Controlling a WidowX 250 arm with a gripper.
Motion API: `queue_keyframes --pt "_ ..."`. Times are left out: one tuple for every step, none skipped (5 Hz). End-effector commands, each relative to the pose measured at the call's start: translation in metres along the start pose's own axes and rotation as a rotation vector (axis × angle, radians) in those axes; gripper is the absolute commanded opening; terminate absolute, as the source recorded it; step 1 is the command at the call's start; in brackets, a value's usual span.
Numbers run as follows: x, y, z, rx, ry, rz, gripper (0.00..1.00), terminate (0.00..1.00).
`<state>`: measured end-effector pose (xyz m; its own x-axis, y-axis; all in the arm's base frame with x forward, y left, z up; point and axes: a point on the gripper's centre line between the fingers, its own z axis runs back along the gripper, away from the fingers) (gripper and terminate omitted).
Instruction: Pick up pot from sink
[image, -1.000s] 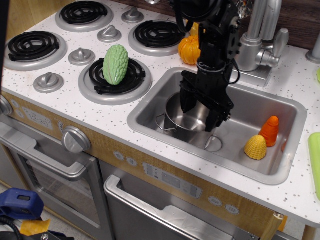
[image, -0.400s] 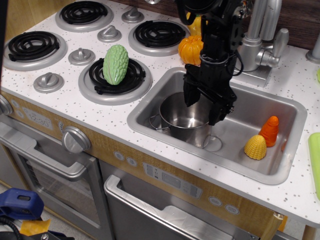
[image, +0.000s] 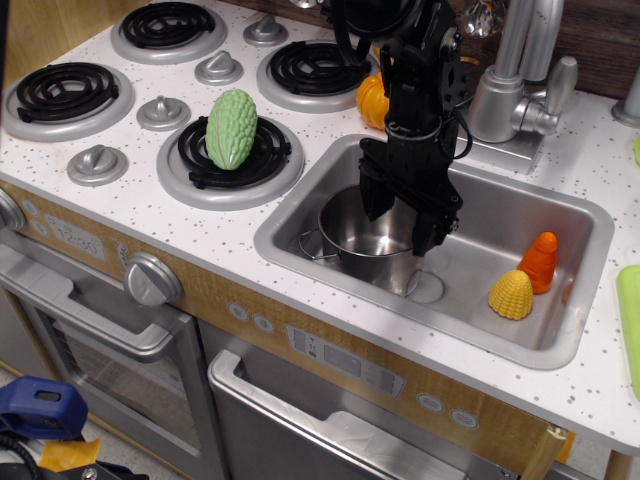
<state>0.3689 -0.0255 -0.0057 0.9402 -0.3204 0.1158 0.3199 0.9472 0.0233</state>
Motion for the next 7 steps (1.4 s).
queue_keyframes --pt "0.004 0.004 0.001 0.008 -0.061 -0.007 1.0 0.0" --pt "0.001 0.001 -0.008 0.009 -0.074 0.004 1.0 0.0" --pt "-0.001 -0.001 -0.016 0.018 -0.087 0.018 1.0 0.0" --pt "-0.001 -0.001 -0.016 0.034 -0.086 0.028 0.0 0.0" --pt "-0.001 -0.004 -0.015 0.036 -0.084 0.04 0.0 0.0" --pt "0.0 -0.007 -0.006 0.07 -0.082 0.039 0.0 0.0" --pt "0.004 -0.012 0.007 0.082 -0.06 0.055 0.0 0.0"
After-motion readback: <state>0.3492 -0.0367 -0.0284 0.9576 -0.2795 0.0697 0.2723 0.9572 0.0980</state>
